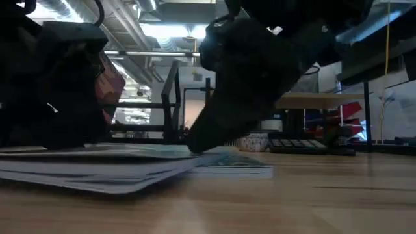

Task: Stock shelves
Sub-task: Put the blue book into the book holder

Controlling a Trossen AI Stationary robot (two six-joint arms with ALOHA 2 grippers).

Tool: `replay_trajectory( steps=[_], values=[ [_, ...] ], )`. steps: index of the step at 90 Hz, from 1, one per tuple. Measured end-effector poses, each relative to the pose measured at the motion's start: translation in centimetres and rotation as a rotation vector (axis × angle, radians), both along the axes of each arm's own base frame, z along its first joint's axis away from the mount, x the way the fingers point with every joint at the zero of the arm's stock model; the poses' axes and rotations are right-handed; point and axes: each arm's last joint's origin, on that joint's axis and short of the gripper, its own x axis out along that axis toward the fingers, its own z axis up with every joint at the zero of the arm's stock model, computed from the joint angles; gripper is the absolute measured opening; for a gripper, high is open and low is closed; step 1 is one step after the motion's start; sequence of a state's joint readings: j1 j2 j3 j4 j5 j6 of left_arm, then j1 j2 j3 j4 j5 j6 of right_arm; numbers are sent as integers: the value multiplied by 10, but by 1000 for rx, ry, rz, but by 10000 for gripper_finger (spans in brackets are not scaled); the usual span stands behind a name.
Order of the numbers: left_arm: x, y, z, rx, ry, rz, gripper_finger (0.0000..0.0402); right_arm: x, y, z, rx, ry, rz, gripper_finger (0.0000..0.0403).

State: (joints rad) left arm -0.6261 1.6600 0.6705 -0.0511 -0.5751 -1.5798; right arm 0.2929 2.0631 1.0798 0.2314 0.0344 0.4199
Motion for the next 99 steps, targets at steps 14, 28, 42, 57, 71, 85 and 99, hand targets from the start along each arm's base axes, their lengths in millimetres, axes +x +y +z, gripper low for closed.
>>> replay_trajectory(
  steps=[14,28,42,57,71,85,99],
  values=[
    [-1,1,-2,-9,-26,-11,222,6,-5,0,23,-46,-33,198],
    [0,1,-2,-11,-47,-4,205,8,-14,0,29,-54,-54,198],
    [0,1,-2,-6,-59,3,171,13,-23,-10,17,-68,-92,198],
    [1,1,-2,4,-69,15,136,19,-25,-23,33,-114,-105,198],
    [1,1,-2,17,-84,27,115,26,-22,-22,47,-107,-66,198],
    [1,2,-1,64,-116,56,94,32,-20,-17,36,-120,-49,198],
    [1,3,1,108,-144,86,35,33,-14,-13,31,-133,-45,198]
  ],
)
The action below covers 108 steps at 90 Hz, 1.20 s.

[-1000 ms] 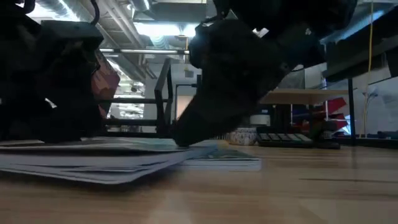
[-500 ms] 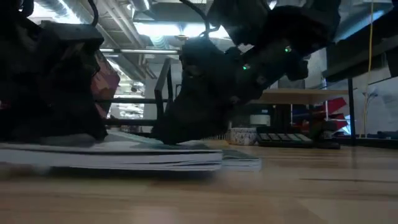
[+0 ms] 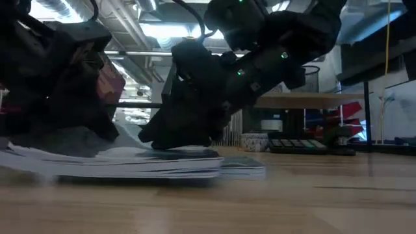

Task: Stock shelves
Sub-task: Put the blue book into the book holder

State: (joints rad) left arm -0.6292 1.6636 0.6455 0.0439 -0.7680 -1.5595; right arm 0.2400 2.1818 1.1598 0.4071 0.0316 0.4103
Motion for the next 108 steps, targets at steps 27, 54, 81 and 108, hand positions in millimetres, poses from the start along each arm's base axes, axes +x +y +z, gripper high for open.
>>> replay_trajectory(
  steps=[27,54,81,108],
  values=[
    [-1,1,13,52,-31,-7,3,-34,38,65,-146,37,79,198],
    [-13,2,87,287,-44,-7,1,-90,81,122,-452,0,-24,198],
    [-33,18,181,674,-43,76,0,-109,100,126,-514,-19,-55,198],
    [-40,47,229,1019,68,231,0,-111,98,122,-529,-2,-71,198]
  ],
)
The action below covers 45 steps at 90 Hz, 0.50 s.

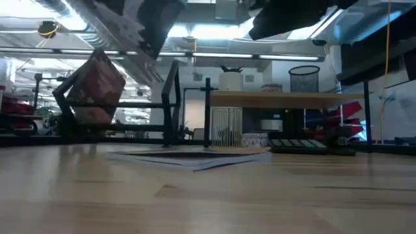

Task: Stock shelves
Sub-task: Put the blue book into the book holder

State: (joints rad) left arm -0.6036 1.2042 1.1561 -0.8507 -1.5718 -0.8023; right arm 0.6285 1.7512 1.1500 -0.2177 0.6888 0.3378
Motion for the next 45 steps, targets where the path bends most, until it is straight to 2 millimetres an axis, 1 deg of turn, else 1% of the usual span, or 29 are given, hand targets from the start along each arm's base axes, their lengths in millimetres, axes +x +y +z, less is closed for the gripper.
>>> replay_trajectory(
  steps=[10,24,34,45],
  values=[
    [1,19,4,21,29,81,0,0,0,0,1,0,-1,198],
    [3,45,4,52,95,194,0,0,0,0,2,1,-3,198],
    [-2,63,3,57,114,275,0,0,0,0,6,0,-5,198],
    [-12,82,1,31,100,346,0,0,0,-2,14,1,-13,198]
  ],
)
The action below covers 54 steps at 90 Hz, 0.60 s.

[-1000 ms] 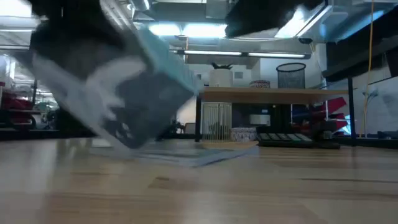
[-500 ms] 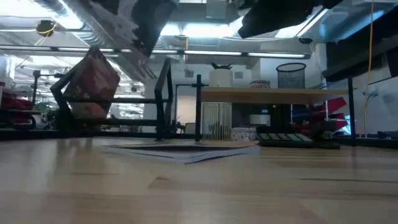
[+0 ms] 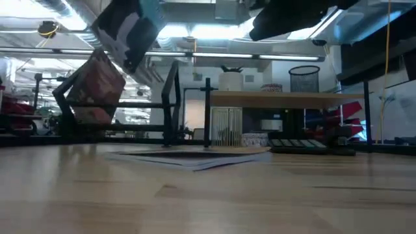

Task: Stock shelves
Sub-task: Put the blue book into the book holder

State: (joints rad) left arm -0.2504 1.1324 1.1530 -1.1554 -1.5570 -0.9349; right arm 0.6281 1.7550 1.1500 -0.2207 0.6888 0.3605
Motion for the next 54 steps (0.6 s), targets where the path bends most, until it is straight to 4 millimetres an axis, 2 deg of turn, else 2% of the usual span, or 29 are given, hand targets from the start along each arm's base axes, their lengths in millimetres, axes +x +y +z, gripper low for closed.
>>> replay_trajectory(
  steps=[21,38,54],
  values=[
    [-17,26,-5,-75,-18,120,0,0,0,0,2,-1,-1,198],
    [-21,49,-18,-73,-178,273,0,0,0,0,1,-1,-2,198],
    [-27,69,-35,-74,-134,405,0,0,0,0,2,-2,-1,198]
  ],
)
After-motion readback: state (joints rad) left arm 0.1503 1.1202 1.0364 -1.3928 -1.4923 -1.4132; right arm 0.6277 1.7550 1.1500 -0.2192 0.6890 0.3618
